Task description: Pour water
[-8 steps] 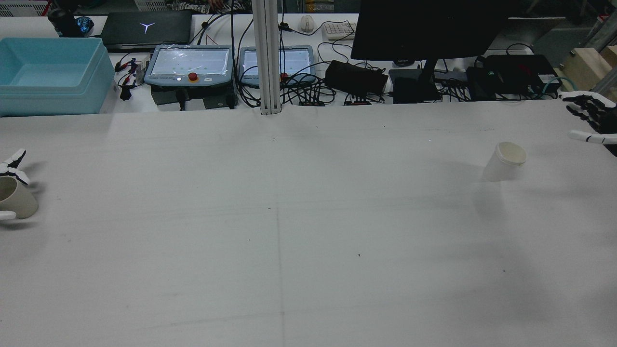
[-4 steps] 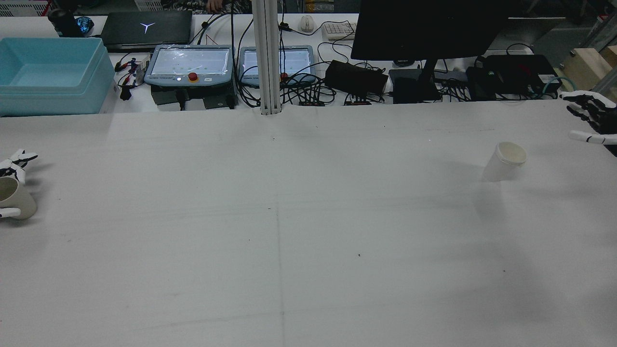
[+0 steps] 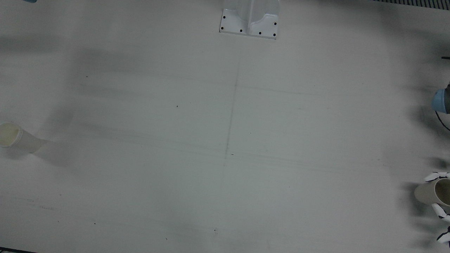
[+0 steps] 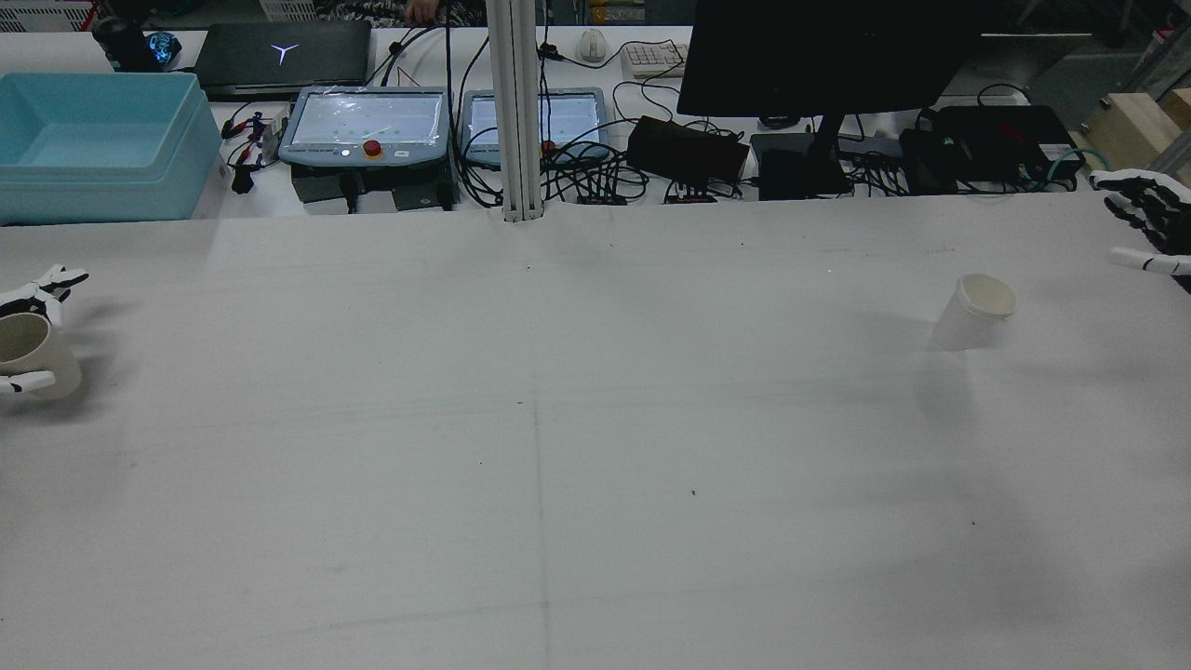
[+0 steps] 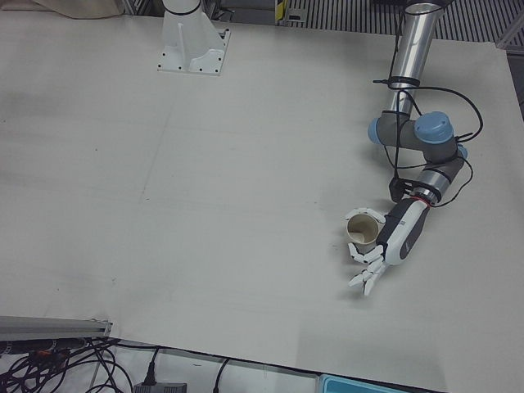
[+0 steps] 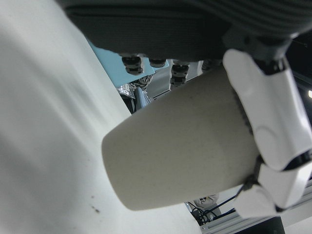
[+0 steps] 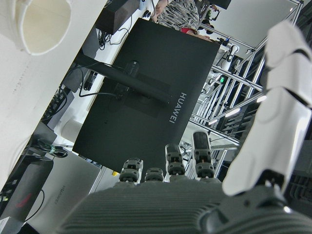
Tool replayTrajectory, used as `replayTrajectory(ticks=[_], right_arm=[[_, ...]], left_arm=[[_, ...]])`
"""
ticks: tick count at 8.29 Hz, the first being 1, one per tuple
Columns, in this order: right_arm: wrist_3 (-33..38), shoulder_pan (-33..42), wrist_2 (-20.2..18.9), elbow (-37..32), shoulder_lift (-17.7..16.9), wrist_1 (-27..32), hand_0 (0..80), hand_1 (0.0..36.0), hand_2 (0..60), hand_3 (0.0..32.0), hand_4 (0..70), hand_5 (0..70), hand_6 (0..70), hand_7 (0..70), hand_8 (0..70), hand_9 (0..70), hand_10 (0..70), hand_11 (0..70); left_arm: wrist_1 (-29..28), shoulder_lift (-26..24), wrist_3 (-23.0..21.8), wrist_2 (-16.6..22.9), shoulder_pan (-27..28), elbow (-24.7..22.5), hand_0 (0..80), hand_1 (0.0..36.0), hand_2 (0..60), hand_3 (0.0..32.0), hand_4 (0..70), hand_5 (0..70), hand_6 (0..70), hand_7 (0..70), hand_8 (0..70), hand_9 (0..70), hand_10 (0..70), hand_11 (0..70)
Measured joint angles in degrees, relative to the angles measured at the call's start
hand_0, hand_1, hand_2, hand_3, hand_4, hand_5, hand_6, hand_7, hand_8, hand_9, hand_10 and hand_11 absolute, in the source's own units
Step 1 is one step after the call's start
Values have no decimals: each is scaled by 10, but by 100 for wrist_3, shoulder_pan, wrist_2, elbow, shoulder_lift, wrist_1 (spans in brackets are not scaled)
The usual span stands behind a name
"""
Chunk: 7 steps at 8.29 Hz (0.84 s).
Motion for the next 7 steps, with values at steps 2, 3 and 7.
replayTrajectory(ticks=[2, 3, 7], right_arm=[[75, 38, -27, -438, -66, 188, 458, 132, 144, 0, 0, 263, 65, 122, 17, 30, 45, 79], [129, 45, -26, -1035, -64, 647, 458, 132, 144, 0, 0, 263, 65, 122, 17, 30, 45, 79], [405, -75, -31, -3506, 630, 2511, 467, 152, 186, 0, 44, 282, 89, 144, 18, 34, 48, 85]], left_arm=[[542, -1, -320, -4, 0, -627, 517, 360, 600, 0, 564, 700, 65, 143, 9, 14, 29, 60], [758, -11, -417, -73, 2, -870, 521, 360, 600, 0, 565, 700, 64, 140, 9, 14, 30, 62], [1549, -22, -826, -342, 92, -1718, 521, 360, 600, 0, 570, 700, 63, 142, 9, 14, 29, 61]])
